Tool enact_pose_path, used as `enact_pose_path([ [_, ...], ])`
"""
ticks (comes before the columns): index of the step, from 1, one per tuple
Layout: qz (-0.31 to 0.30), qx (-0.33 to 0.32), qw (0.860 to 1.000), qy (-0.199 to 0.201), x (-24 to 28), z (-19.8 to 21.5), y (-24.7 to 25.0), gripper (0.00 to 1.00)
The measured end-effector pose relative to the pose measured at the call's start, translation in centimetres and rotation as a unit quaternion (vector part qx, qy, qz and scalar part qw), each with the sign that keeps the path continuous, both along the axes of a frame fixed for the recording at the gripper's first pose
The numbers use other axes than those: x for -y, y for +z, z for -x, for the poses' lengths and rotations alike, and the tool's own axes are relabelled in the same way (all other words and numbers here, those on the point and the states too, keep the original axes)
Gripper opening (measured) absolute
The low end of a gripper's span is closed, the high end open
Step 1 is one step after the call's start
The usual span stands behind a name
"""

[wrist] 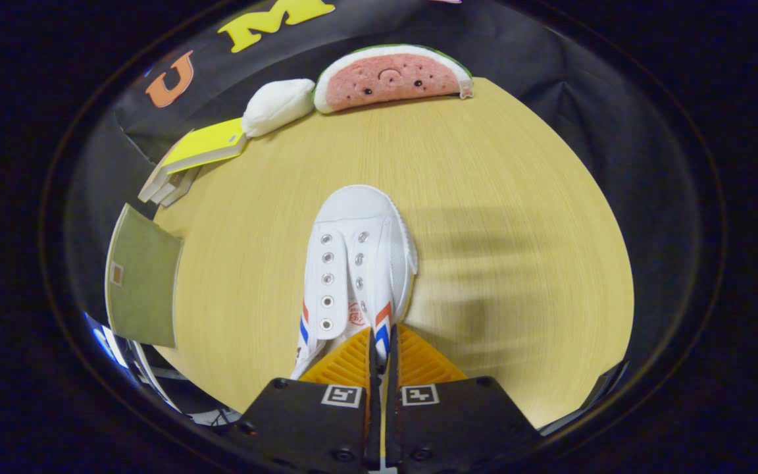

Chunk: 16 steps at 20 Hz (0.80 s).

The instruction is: Open the storage box then place both shoes into the box .Put the left shoe in first, then the right shoe, with the right side of both shoes facing outward in a uniform manner.

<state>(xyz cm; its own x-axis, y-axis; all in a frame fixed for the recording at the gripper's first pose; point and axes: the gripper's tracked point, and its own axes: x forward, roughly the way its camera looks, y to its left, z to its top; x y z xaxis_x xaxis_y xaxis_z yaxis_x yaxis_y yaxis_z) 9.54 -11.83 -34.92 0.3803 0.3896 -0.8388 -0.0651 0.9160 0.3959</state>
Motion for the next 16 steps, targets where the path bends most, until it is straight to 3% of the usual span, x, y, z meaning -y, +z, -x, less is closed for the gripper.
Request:
enact_pose_path([
  [7,-0.045,-0.015,0.998,-0.032,-2.1,2.7,3.1,0.07],
  [16,-0.068,0.04,0.995,-0.068,-10.1,5.2,15.7,0.07],
])
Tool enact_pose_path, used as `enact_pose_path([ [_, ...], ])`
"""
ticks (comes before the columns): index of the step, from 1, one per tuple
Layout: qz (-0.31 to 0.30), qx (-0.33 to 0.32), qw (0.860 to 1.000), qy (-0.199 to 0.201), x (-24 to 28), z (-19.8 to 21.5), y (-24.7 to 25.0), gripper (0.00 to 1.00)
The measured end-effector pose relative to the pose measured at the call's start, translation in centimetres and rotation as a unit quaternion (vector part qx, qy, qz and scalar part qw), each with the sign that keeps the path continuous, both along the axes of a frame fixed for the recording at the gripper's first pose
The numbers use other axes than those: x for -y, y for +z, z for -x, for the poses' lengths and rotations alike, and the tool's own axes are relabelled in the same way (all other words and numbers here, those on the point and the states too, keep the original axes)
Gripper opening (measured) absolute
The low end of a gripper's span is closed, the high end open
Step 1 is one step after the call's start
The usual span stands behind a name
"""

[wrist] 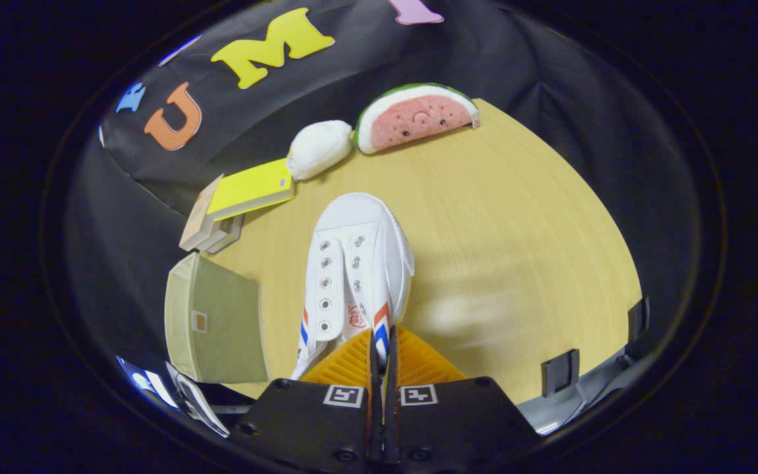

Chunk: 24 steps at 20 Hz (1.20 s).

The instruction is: Open the storage box then place both shoes into the box .Put the left shoe in first, then the right shoe, with the right side of both shoes facing outward in a uniform manner.

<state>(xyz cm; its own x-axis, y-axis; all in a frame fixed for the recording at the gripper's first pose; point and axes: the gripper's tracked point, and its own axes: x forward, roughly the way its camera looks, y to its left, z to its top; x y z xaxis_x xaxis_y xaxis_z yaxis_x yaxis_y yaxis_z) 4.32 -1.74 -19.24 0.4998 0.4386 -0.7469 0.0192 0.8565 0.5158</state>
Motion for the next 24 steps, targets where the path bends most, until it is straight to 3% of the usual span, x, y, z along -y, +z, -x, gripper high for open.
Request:
enact_pose_path([
  [6,-0.005,0.038,0.999,-0.004,-9.1,1.9,8.1,0.07],
  [12,-0.019,0.059,0.998,0.031,-20.8,3.7,12.6,0.07],
  [16,-0.009,0.063,0.997,0.05,-27.1,4.2,12.3,0.07],
  [24,0.06,0.044,0.995,0.063,-32.3,3.4,7.4,0.06],
])
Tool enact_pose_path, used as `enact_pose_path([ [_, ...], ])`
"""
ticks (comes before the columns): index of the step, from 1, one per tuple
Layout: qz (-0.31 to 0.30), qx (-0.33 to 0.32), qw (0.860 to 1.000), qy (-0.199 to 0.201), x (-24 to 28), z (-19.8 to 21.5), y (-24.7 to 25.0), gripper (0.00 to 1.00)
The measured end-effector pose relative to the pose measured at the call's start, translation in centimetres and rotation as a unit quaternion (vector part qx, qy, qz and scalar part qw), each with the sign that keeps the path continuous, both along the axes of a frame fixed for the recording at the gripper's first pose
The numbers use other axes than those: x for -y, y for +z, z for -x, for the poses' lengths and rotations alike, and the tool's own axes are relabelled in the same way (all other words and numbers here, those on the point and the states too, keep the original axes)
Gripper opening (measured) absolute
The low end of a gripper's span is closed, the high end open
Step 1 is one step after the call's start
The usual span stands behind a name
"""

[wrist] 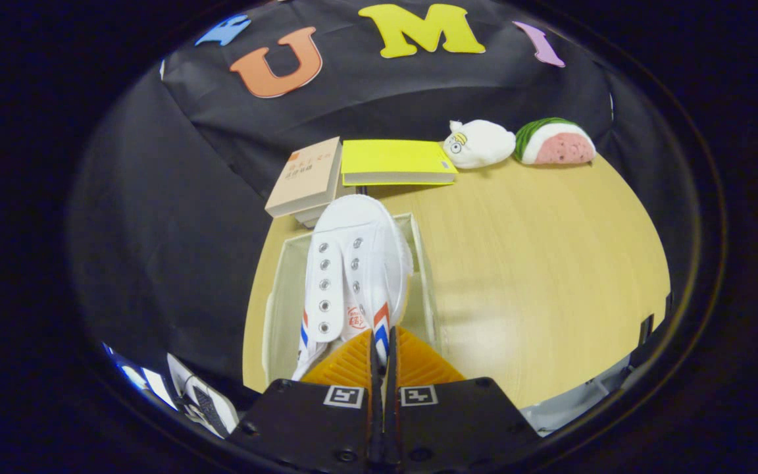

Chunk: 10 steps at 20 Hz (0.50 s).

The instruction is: Open the storage box then place both shoes into the box .Put the left shoe in first, then the right shoe, with the right side of both shoes facing outward in a uniform manner.

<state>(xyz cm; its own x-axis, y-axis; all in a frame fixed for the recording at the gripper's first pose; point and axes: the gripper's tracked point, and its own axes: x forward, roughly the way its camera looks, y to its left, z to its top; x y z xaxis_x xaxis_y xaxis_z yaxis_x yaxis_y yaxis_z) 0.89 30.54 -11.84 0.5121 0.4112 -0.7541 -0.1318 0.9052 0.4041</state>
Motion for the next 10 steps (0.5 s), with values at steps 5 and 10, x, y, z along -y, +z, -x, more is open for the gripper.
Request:
enact_pose_path([
  [5,0.04,-0.002,0.999,-0.001,-0.7,-0.4,-2.6,0.06],
  [10,0.053,-0.006,0.998,-0.016,-0.8,-0.8,-4.4,0.1],
])
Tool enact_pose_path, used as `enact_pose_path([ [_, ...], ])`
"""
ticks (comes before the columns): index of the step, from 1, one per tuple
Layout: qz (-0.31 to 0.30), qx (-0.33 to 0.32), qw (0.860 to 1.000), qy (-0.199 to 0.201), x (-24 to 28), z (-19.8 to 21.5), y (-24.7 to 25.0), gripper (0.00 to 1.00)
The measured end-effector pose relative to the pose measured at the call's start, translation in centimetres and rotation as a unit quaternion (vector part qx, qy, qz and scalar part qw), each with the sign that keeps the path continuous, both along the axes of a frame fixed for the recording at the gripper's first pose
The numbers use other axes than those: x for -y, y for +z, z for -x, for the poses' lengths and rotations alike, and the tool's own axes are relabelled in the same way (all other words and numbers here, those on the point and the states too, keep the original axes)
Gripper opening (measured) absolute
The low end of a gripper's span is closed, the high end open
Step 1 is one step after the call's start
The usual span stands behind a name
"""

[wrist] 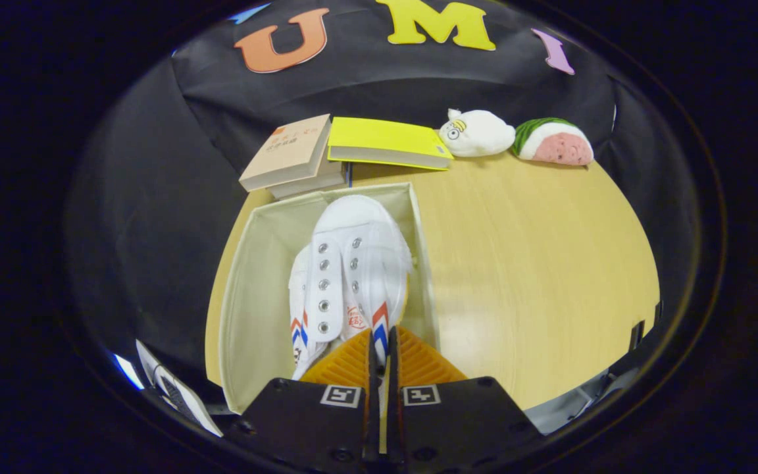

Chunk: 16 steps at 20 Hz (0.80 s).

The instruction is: Open the storage box then place both shoes into the box .Put the left shoe in first, then the right shoe, with the right side of both shoes facing outward in a uniform manner.

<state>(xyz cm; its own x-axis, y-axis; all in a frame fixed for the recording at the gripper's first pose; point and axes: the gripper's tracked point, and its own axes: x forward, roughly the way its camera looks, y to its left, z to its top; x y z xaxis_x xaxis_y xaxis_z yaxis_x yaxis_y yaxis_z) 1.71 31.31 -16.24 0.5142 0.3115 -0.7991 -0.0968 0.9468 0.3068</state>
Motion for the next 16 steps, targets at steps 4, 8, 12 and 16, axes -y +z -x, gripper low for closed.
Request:
enact_pose_path([
  [4,0.002,0.015,1.0,0.008,-0.6,0.0,0.1,0.29],
  [8,0.012,0.068,0.997,0.017,-0.4,-0.3,2.6,0.46],
  [12,0.018,0.125,0.992,0.0,1.8,0.0,5.1,0.74],
  [16,0.022,0.182,0.983,-0.018,4.7,1.1,8.1,0.81],
])
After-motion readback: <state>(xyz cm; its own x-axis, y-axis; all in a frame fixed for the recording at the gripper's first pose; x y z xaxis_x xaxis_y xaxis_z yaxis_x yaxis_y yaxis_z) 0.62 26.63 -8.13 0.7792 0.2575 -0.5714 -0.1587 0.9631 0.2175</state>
